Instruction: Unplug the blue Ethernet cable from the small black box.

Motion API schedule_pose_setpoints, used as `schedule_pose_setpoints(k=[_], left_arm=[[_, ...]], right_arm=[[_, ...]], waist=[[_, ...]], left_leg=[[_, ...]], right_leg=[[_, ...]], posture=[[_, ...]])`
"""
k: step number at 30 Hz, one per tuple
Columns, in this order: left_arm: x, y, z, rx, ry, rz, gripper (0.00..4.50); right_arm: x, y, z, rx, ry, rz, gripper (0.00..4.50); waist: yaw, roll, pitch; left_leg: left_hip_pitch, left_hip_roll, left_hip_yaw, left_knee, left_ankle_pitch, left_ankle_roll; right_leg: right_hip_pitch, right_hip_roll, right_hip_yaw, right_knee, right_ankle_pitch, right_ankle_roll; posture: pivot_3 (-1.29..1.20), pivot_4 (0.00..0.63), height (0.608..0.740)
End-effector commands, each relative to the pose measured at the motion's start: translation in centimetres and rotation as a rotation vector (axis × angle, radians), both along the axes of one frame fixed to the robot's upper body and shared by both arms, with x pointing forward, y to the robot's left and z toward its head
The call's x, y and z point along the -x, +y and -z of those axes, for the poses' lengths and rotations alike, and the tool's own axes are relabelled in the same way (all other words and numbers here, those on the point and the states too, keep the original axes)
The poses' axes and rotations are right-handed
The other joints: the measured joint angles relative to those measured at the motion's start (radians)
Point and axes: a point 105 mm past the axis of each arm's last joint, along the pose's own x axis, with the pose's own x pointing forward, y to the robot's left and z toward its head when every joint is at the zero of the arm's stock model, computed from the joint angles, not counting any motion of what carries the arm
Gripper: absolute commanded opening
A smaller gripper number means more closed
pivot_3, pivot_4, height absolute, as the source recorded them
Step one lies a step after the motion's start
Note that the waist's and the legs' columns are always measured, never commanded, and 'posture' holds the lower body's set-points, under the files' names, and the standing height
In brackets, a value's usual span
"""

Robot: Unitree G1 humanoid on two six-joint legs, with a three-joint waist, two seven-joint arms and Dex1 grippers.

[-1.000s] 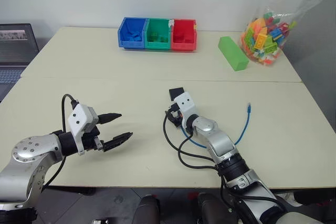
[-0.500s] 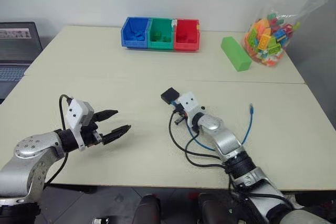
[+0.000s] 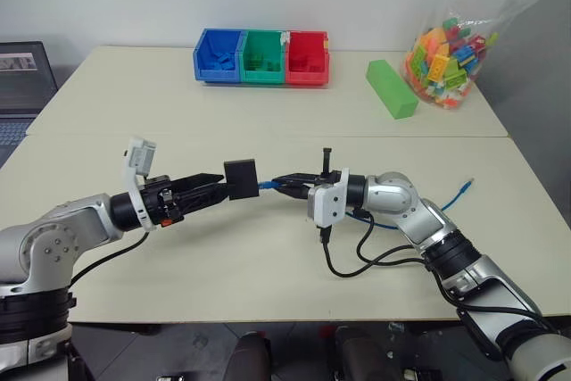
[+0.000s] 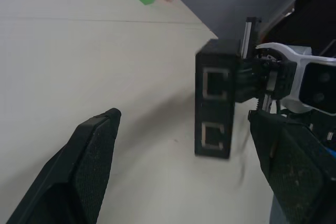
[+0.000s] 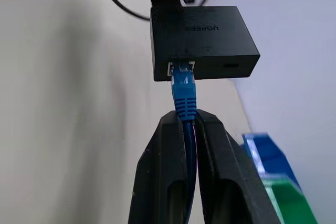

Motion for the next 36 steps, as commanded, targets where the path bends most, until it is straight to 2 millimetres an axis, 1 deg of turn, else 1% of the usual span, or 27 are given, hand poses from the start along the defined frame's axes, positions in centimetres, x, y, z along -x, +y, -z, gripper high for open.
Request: schedule_pose_setpoints(k=[1,6,7,14,16,20,26,27,28,30,33,34,35,36], left_arm=[[0.2,-1.0,-0.9,0.022,-0.028,0.059,4.15],[0.4,-1.5,-0.8,0.025,-0.019,0.106,4.15],[0.5,-1.5,-0.9,0.034,-0.014,0.114,3.8],[1.0,-1.7,-0.9,0.043,-0.007,0.15,2.2],[1.0,-1.7,-0.9,0.044,-0.006,0.153,1.66],[1.0,-1.8,-0.8,0.045,-0.006,0.157,0.79],[1.1,-1.9,-0.5,0.016,-0.011,0.172,0.78],[1.1,-1.9,-0.5,0.01,-0.015,0.176,0.78],[1.1,-2.0,-0.5,0.003,-0.027,0.18,0.78],[1.2,-2.1,-0.5,-0.018,-0.048,0.2,0.78],[1.4,-2.4,-0.3,-0.055,-0.068,0.244,0.78],[1.4,-2.4,-0.2,-0.069,-0.077,0.258,0.78],[1.5,-2.5,-0.2,-0.084,-0.098,0.281,0.78],[1.5,-2.6,-0.2,-0.095,-0.113,0.298,0.78]], right_arm=[[0.9,0.4,-1.7,-0.026,-0.065,-0.067,0.0],[1.0,0.5,-2.2,-0.045,-0.062,-0.072,0.0],[1.0,0.5,-2.4,-0.052,-0.06,-0.071,0.0],[1.1,0.6,-3.0,-0.085,-0.054,-0.078,0.0],[1.2,0.7,-3.2,-0.094,-0.054,-0.083,0.0],[1.5,0.8,-3.2,-0.095,-0.063,-0.096,0.0],[2.0,0.9,-2.9,-0.06,-0.085,-0.119,0.0],[2.1,0.9,-2.8,-0.054,-0.079,-0.123,0.71],[2.2,0.8,-2.7,-0.036,-0.064,-0.128,0.9],[2.5,0.7,-2.5,-0.009,-0.037,-0.139,1.45],[3.2,0.1,-2.0,0.056,0.071,-0.156,2.3],[3.5,-0.1,-2.1,0.061,0.108,-0.165,2.55],[3.8,-0.4,-2.7,0.043,0.192,-0.166,2.8],[4.2,-0.5,-3.0,0.032,0.254,-0.171,2.8]], waist=[[0.0,0.0,0.0],[0.001,0.0,0.0],[0.001,0.0,0.0],[0.002,0.0,0.0],[0.002,0.0,0.0],[0.003,0.0,0.0],[0.003,0.0,0.0],[0.003,0.0,0.0],[0.003,0.0,0.0],[0.003,0.0,0.0],[0.007,0.0,0.0],[0.01,0.0,0.0],[0.012,0.0,0.0],[0.015,0.0,0.0]], left_leg=[[0.0,0.0,0.0,0.0,0.0,0.0],[0.0,0.0,-0.001,0.0,0.0,0.0],[0.0,0.0,-0.001,0.0,0.0,0.0],[0.0,0.0,0.0,0.0,0.0,0.0],[0.0,0.0,0.0,0.0,0.0,0.0],[0.0,0.0,0.0,0.0,0.0,0.0],[0.0,0.0,0.0,0.0,0.0,0.0],[0.0,0.0,0.0,0.0,0.0,0.0],[0.0,0.0,0.0,0.0,0.0,0.0],[0.0,0.0,0.0,0.0,0.0,0.0],[0.0,0.0,-0.001,0.0,0.0,0.0],[0.0,0.0,-0.001,0.0,0.0,0.0],[0.0,0.0,0.0,0.0,0.0,0.0],[0.0,0.0,0.0,0.0,0.0,0.0]], right_leg=[[0.0,0.0,0.0,0.0,0.0,0.0],[0.0,0.0,0.0,0.001,0.0,0.0],[0.0,0.0,0.0,0.001,0.0,0.0],[0.0,-0.001,0.0,0.001,0.0,0.0],[0.0,-0.001,0.0,0.001,0.0,0.0],[0.0,-0.001,0.0,0.001,0.0,0.0],[0.0,-0.001,0.0,0.001,0.0,0.0],[0.0,-0.001,0.0,0.001,0.0,0.0],[0.0,-0.001,0.0,0.001,0.0,0.0],[0.0,0.0,0.0,0.001,0.0,0.0],[0.0,0.0,0.0,0.001,0.0,0.0],[0.0,0.0,0.0,0.001,0.0,0.0],[0.0,0.0,0.0,0.001,0.0,0.0],[0.0,0.0,0.0,0.001,0.0,0.0]], posture=[[0.0,0.15,0.74],[0.0,0.15,0.74],[0.0,0.15,0.74],[0.0,0.15,0.74],[0.0,0.15,0.74],[0.0,0.15,0.74],[0.0,0.15,0.74],[0.0,0.15,0.74],[0.0,0.15,0.74],[0.0,0.15,0.74],[0.0,0.15,0.74],[0.0,0.15,0.74],[0.0,0.15,0.74],[0.0,0.15,0.74]])
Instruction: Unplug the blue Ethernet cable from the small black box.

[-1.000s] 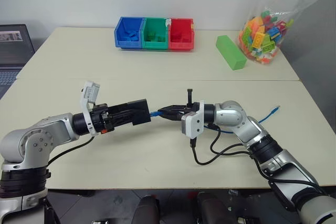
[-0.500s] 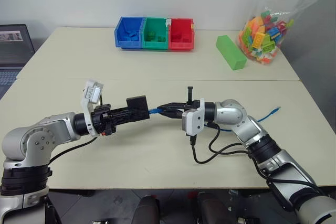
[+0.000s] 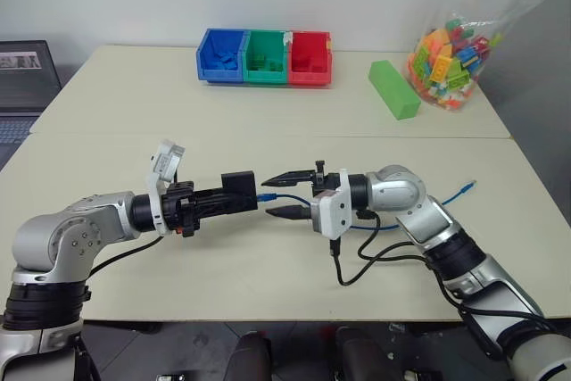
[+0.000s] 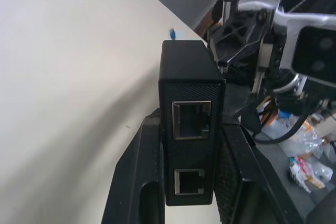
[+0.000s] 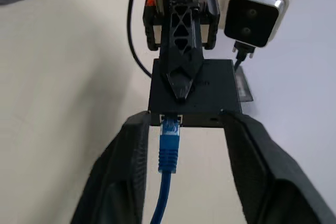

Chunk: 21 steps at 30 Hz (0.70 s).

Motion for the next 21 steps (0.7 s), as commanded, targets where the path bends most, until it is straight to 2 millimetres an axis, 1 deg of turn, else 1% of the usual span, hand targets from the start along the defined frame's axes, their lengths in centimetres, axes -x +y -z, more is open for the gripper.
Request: schedule_pose_setpoints(k=[1,2,4,7,8,11,14,21], left_arm=[[0.4,-0.4,-0.9,-0.044,-0.098,0.086,0.78],[0.4,-0.5,-1.0,-0.05,-0.111,0.105,0.78],[0.6,-0.8,-1.2,-0.044,-0.125,0.135,0.78],[0.7,-0.9,-1.6,-0.028,-0.135,0.156,0.78],[0.7,-1.0,-1.7,-0.016,-0.134,0.159,0.78],[0.6,-1.1,-2.1,0.008,-0.134,0.161,0.78],[0.6,-1.0,-2.3,0.021,-0.134,0.159,0.78],[0.7,-1.3,-2.5,0.04,-0.124,0.16,0.78]], right_arm=[[1.5,-0.3,-2.2,-0.057,0.241,-0.022,2.8],[1.4,-0.4,-2.7,-0.089,0.359,0.0,2.8],[0.8,-0.5,-3.0,-0.129,0.594,0.043,2.8],[0.5,-0.6,-2.6,-0.131,0.782,0.078,2.8],[0.6,-0.7,-2.3,-0.125,0.87,0.082,2.8],[1.3,-0.7,-1.5,-0.101,1.05,0.07,2.8],[1.3,-0.6,-1.3,-0.125,1.143,0.08,2.8],[0.5,0.1,-1.0,-0.195,1.239,0.114,2.8]], waist=[[0.005,0.0,0.0],[0.005,0.0,0.0],[0.006,0.0,0.0],[0.006,0.0,0.0],[0.006,0.0,0.0],[0.006,0.0,0.0],[0.005,0.0,0.0],[0.004,0.0,0.0]], left_leg=[[0.0,0.0,0.0,0.0,0.0,0.0],[0.0,0.0,0.0,0.0,0.0,0.0],[0.0,0.0,0.0,0.0,0.0,0.0],[0.0,0.0,-0.001,0.0,0.0,0.0],[0.0,0.0,-0.001,0.0,0.0,0.0],[0.0,0.0,0.0,0.0,0.0,0.0],[-0.001,0.0,0.0,0.0,0.0,0.001],[-0.001,0.0,0.0,0.0,0.0,0.001]], right_leg=[[0.0,0.0,0.0,0.0,0.0,0.0],[0.0,0.0,0.0,0.0,0.0,0.0],[0.0,0.0,0.0,0.0,0.0,0.0],[0.0,0.0,0.0,0.0,0.0,0.0],[0.0,0.0,0.0,0.0,0.0,0.0],[-0.001,0.0,0.0,0.0,0.0,0.0],[-0.001,0.0,0.0,-0.001,0.0,0.0],[-0.001,0.001,0.0,-0.001,-0.001,0.001]], posture=[[0.0,0.15,0.74],[0.0,0.15,0.74],[0.0,0.15,0.74],[0.0,0.15,0.74],[0.0,0.15,0.74],[0.0,0.15,0.74],[0.0,0.15,0.74],[0.0,0.15,0.74]])
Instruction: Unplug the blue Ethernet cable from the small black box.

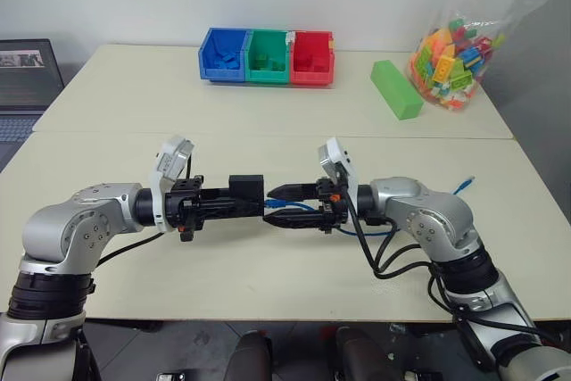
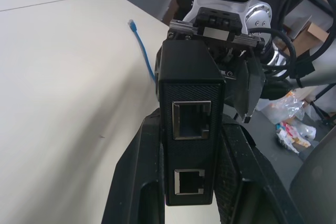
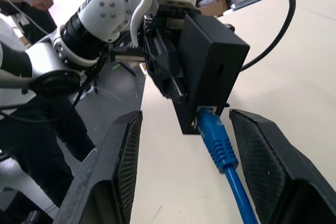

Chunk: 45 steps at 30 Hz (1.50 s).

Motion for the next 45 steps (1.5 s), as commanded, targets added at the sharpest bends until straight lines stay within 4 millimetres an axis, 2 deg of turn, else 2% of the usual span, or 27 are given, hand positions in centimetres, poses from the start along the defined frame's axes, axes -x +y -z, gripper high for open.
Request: schedule_pose_setpoints(k=[1,16,20,26,29,36,40,45], left_arm=[[0.0,-0.1,-1.3,0.027,-0.044,0.003,0.78],[-0.1,-0.1,-1.6,0.022,-0.053,-0.003,0.78],[-0.1,-0.1,-1.5,0.018,-0.052,0.0,0.78],[0.0,-0.1,-1.4,0.015,-0.052,0.009,0.78],[0.1,-0.2,-1.3,0.013,-0.05,0.018,0.78],[0.6,-0.4,-0.9,0.0,-0.039,0.053,0.78],[0.9,0.1,-0.5,-0.025,-0.034,0.052,0.78],[0.6,2.3,-0.1,-0.085,-0.046,-0.026,0.78]], right_arm=[[-0.3,-0.1,-0.6,-0.053,0.043,0.018,2.8],[-0.7,-0.2,-0.3,-0.049,0.079,0.016,2.8],[-0.6,-0.3,-0.4,-0.05,0.089,-0.002,2.08],[-0.5,-0.4,-0.4,-0.043,0.086,-0.015,0.67],[-0.4,-0.4,-0.6,-0.045,0.089,-0.029,0.17],[0.0,-0.6,-0.6,-0.031,0.118,-0.073,0.08],[-0.4,-1.2,-0.3,-0.01,0.139,-0.064,0.07],[-2.5,-4.6,1.8,0.079,0.156,0.058,0.05]], waist=[[0.0,0.0,0.0],[0.0,0.0,0.0],[0.0,0.0,0.0],[0.0,0.0,0.0],[0.0,0.0,0.0],[0.0,0.0,0.0],[-0.001,0.0,0.0],[0.0,0.0,0.0]], left_leg=[[0.0,0.0,0.0,0.0,0.0,0.0],[0.0,0.0,0.0,0.0,0.0,0.0],[0.0,0.0,0.0,0.0,0.0,0.0],[0.0,0.0,0.0,0.0,0.0,0.0],[0.0,0.0,0.0,0.0,0.0,0.0],[0.0,0.0,0.0,0.0,0.0,0.0],[0.0,0.0,0.0,0.0,0.0,0.0],[0.0,0.0,0.001,0.0,0.0,0.0]], right_leg=[[0.0,0.0,0.0,0.0,0.0,0.0],[0.0,0.0,0.0,0.0,0.0,0.0],[0.0,0.0,0.0,0.0,0.0,0.0],[0.0,0.0,0.0,0.0,0.0,0.0],[0.0,0.0,0.0,0.0,0.0,0.0],[0.0,0.0,0.0,0.0,0.0,0.0],[0.0,0.0,0.0,0.0,0.0,0.0],[0.0,0.0,0.0,-0.001,0.0,0.0]], posture=[[0.0,0.15,0.74],[0.0,0.15,0.74],[0.0,0.15,0.74],[0.0,0.15,0.74],[0.0,0.15,0.74],[0.0,0.15,0.74],[0.0,0.15,0.74],[0.0,0.15,0.74]])
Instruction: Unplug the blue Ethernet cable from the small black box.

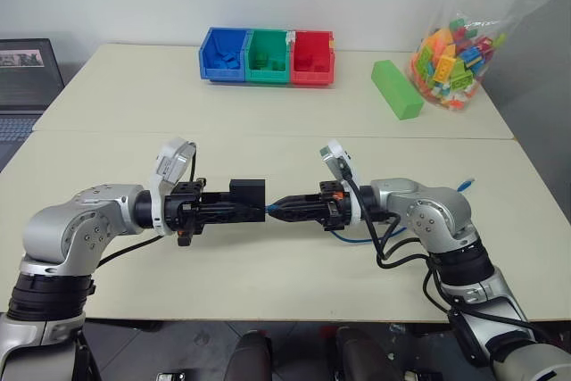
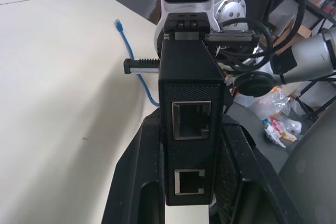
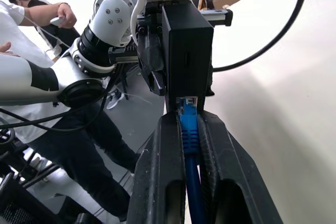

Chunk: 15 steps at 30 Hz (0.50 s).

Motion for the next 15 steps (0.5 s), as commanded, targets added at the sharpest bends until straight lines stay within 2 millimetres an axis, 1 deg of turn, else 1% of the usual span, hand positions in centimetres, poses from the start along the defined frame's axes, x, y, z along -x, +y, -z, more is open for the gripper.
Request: schedule_pose_setpoints(k=[1,4,5,7,9,11,12,14,15], left_arm=[[0.0,2.1,-0.3,-0.057,-0.047,-0.065,0.78],[0.1,2.9,-0.1,-0.071,-0.052,-0.099,0.78],[0.1,3.0,0.0,-0.075,-0.053,-0.112,0.78],[0.1,3.2,0.2,-0.081,-0.056,-0.13,0.78],[0.0,3.1,0.5,-0.08,-0.054,-0.153,0.78],[-0.3,3.0,0.9,-0.09,-0.057,-0.181,0.78],[-0.3,2.9,1.0,-0.091,-0.058,-0.188,0.78],[-0.7,2.8,1.0,-0.089,-0.068,-0.214,0.78],[-0.8,2.8,1.0,-0.088,-0.075,-0.227,0.78]], right_arm=[[-2.2,-3.4,0.8,0.059,-0.025,0.121,0.05],[-3.9,-4.7,1.7,0.086,-0.047,0.215,0.04],[-4.8,-5.0,1.8,0.078,-0.063,0.27,0.04],[-6.9,-5.2,2.0,0.089,-0.138,0.391,0.04],[-10.2,-5.5,2.4,0.137,-0.269,0.586,0.04],[-12.8,-5.9,2.6,0.194,-0.397,0.762,0.04],[-13.7,-6.2,2.6,0.222,-0.449,0.829,0.04],[-15.0,-6.7,2.8,0.26,-0.497,0.915,0.04],[-15.4,-6.9,2.8,0.272,-0.511,0.946,0.39]], waist=[[0.0,0.0,0.0],[0.0,0.0,0.0],[0.0,0.0,0.0],[-0.002,0.0,0.0],[-0.008,0.001,0.0],[-0.013,0.001,0.0],[-0.014,0.001,0.0],[-0.016,0.001,0.0],[-0.016,0.001,0.0]], left_leg=[[0.0,0.0,0.001,0.0,0.0,0.0],[0.0,0.0,0.001,0.0,0.0,0.0],[-0.001,0.0,0.001,0.0,0.0,0.0],[-0.002,0.0,0.001,0.0,0.0,0.0],[-0.003,0.001,0.001,0.0,0.0,0.0],[-0.005,0.001,0.002,0.0,0.0,0.0],[-0.006,0.0,0.001,0.0,0.0,0.0],[-0.007,0.0,0.002,0.0,0.0,0.0],[-0.007,0.0,0.001,0.0,0.0,0.0]], right_leg=[[0.0,0.0,0.0,0.0,0.0,0.0],[-0.001,0.0,0.0,0.0,0.0,0.0],[-0.002,0.0,0.0,0.0,0.0,0.0],[-0.003,0.0,0.001,0.0,0.0,0.0],[-0.004,0.001,0.001,0.001,0.0,0.0],[-0.007,0.0,0.002,0.001,0.0,0.0],[-0.008,0.0,0.001,0.001,0.001,-0.001],[-0.008,0.0,0.001,0.002,0.001,-0.001],[-0.008,0.0,0.001,0.002,0.001,-0.001]], posture=[[0.0,0.15,0.74],[0.0,0.15,0.74],[0.0,0.15,0.74],[0.0,0.15,0.74],[0.0,0.15,0.74],[0.0,0.15,0.74],[0.0,0.15,0.74],[0.0,0.15,0.74],[0.0,0.15,0.74]])
